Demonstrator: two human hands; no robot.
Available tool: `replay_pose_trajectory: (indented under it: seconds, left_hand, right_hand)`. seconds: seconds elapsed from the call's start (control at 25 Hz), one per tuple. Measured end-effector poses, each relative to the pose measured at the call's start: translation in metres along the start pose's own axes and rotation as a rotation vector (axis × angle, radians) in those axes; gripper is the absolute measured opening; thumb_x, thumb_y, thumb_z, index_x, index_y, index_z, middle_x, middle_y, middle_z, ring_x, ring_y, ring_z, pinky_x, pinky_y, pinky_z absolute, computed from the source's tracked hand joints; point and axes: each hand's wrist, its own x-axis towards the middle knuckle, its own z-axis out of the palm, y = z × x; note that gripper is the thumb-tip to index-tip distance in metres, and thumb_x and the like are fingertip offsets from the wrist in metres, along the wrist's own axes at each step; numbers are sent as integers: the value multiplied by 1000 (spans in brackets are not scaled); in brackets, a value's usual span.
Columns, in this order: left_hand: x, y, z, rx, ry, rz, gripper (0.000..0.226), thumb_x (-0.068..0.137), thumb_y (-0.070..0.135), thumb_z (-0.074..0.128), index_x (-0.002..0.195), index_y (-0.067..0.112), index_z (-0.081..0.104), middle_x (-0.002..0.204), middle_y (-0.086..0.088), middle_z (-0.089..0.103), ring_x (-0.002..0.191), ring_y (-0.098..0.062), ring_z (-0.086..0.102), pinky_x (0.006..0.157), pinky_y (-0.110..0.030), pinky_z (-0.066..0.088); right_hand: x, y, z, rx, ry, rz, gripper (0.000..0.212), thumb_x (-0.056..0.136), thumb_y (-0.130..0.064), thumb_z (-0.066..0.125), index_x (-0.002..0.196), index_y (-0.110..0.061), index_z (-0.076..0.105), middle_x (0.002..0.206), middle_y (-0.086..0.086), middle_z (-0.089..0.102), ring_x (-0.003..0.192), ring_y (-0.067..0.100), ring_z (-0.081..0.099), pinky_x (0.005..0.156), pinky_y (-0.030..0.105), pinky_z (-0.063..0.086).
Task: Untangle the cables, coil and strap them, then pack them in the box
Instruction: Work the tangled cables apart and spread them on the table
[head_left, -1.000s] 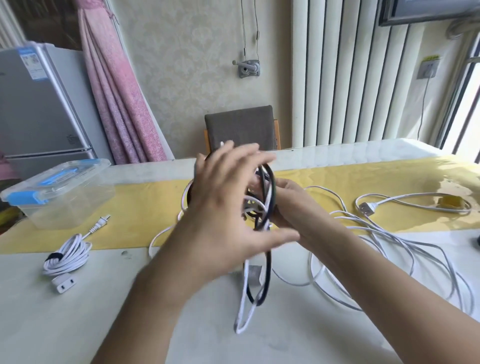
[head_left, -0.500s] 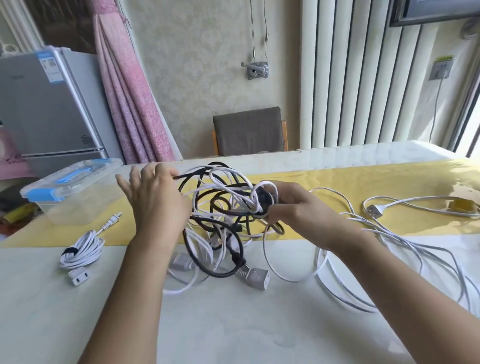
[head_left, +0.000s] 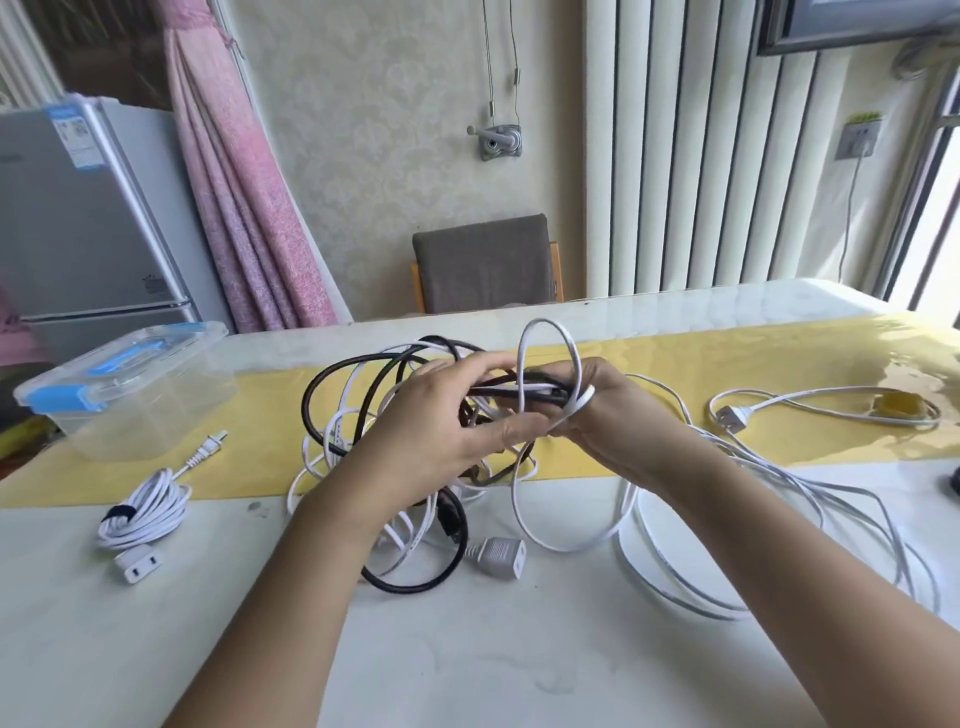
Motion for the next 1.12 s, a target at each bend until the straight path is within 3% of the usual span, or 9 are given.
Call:
replay_pose_trajectory:
  seconds: [0.16, 0.28, 0.36, 0.44, 0.56, 0.72, 0.88, 1.0, 1.12]
  left_hand:
    - [5, -4, 0, 167, -70, -130, 37, 69, 60, 73, 80, 25, 65, 58, 8, 52, 56, -9, 47, 57, -31, 37]
    - [6, -19, -3, 229, 308, -265, 24, 74, 36, 78, 82, 16, 67, 71, 0, 66, 71, -24, 60, 60, -33, 38]
    - [8, -31, -8, 198, 607, -371, 17, 80, 21, 73, 83, 5, 67, 82, -16, 69, 81, -37, 61, 63, -33, 38]
    - [8, -38, -12, 88, 696, -434, 16, 80, 17, 72, 82, 2, 66, 82, -15, 69, 80, -35, 61, 64, -28, 35]
    - [7, -39, -11, -191, 584, -456, 22, 75, 17, 79, 86, 8, 63, 75, 1, 61, 68, -17, 55, 63, -25, 36]
    - [9, -34, -4, -534, 393, -399, 25, 73, 10, 77, 92, 10, 61, 73, 2, 58, 71, -17, 56, 74, -33, 47]
    - [8, -22, 3, -685, 258, -245, 41, 78, -8, 67, 114, 9, 60, 96, -1, 67, 83, -7, 64, 78, -21, 50]
    - [8, -22, 5, -854, 173, -177, 63, 67, -4, 68, 127, 6, 54, 116, -10, 66, 105, -12, 64, 83, -21, 52]
    - [7, -19, 8, -877, 132, -121, 55, 72, -14, 64, 119, 14, 60, 115, -1, 69, 113, -10, 61, 91, -22, 50]
  right_hand:
    - [5, 5, -3, -114, 223, -103, 47, 79, 16, 52, 75, -23, 76, 94, -2, 70, 87, 15, 65, 75, 27, 49]
    - [3, -6, -16, -61, 461, -154, 58, 81, 22, 35, 84, -19, 77, 101, -2, 71, 85, 13, 66, 68, 21, 50]
    - [1, -10, -20, -242, 479, -155, 60, 77, 21, 32, 86, -18, 76, 90, -3, 71, 71, 9, 59, 59, 15, 43]
    - [1, -8, -16, -526, 416, -85, 61, 74, 18, 35, 80, -28, 75, 75, -7, 69, 61, 5, 50, 55, 11, 37]
    - [0, -7, -9, -814, 261, -35, 57, 77, 14, 41, 92, -33, 70, 78, -13, 67, 66, 3, 54, 60, 12, 40]
    - [-3, -10, 12, -850, 206, -178, 51, 85, -15, 68, 131, -27, 50, 107, -11, 54, 81, 5, 57, 69, 9, 44]
    - [-3, -16, 24, -787, 416, -312, 31, 82, -26, 72, 107, -26, 54, 102, -11, 55, 69, 8, 54, 63, 12, 41]
    - [-2, -19, 27, -699, 494, -102, 30, 75, -39, 76, 87, -23, 54, 85, -12, 61, 56, 5, 51, 53, 15, 36]
    - [-1, -17, 28, -683, 501, 60, 20, 80, -43, 70, 80, -23, 67, 74, -9, 67, 61, 0, 56, 53, 12, 38]
